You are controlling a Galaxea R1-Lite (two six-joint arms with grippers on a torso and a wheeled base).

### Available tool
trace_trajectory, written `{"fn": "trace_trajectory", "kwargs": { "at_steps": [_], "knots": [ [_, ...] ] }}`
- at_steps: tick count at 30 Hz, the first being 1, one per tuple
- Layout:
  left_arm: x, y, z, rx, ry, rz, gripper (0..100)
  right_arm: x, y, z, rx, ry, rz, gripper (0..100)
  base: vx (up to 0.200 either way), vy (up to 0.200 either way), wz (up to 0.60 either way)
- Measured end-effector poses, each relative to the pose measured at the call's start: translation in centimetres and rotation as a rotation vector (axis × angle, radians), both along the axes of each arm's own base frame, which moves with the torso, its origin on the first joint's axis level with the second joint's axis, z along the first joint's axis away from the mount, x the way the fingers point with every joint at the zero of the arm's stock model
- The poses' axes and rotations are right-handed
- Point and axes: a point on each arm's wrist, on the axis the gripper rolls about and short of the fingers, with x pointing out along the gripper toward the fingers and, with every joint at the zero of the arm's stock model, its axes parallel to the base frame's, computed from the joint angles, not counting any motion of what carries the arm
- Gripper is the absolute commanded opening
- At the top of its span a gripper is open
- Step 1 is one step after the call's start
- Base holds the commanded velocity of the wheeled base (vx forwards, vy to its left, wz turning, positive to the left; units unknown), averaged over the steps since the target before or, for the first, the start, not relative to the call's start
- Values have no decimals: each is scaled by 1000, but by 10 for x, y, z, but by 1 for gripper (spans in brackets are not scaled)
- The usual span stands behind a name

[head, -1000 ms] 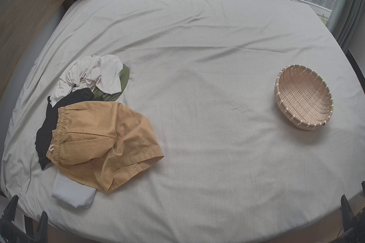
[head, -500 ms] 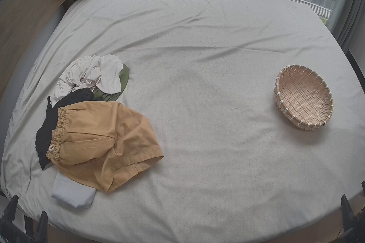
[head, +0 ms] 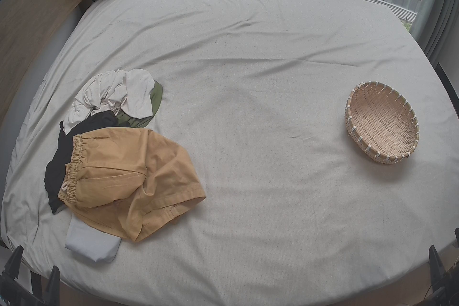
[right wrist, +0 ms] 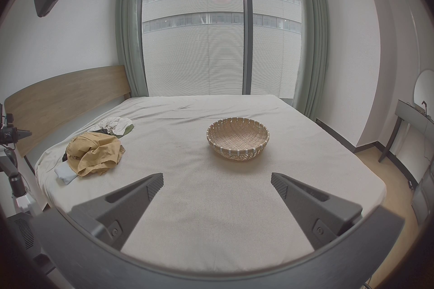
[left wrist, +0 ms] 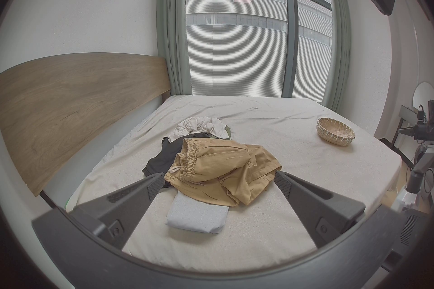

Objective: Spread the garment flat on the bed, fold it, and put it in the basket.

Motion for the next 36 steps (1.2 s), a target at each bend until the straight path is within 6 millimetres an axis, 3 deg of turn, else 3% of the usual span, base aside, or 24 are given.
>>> {"fn": "trace_trajectory", "kwargs": {
  "at_steps": [15, 21, 27, 36],
  "knots": [
    [0, 0, 2, 1, -15, 2, 100, 0, 0, 0, 0, 0, 0, 100, 0, 0, 0],
    [-3, 0, 34, -17, -75, -14, 100, 0, 0, 0, 1, -1, 0, 100, 0, 0, 0],
    [5, -1, 50, -118, -7, -188, 100, 0, 0, 0, 2, -1, 0, 100, 0, 0, 0],
    [45, -6, 80, -291, 152, -253, 100, 0, 0, 0, 3, -1, 1, 100, 0, 0, 0]
  ]
}}
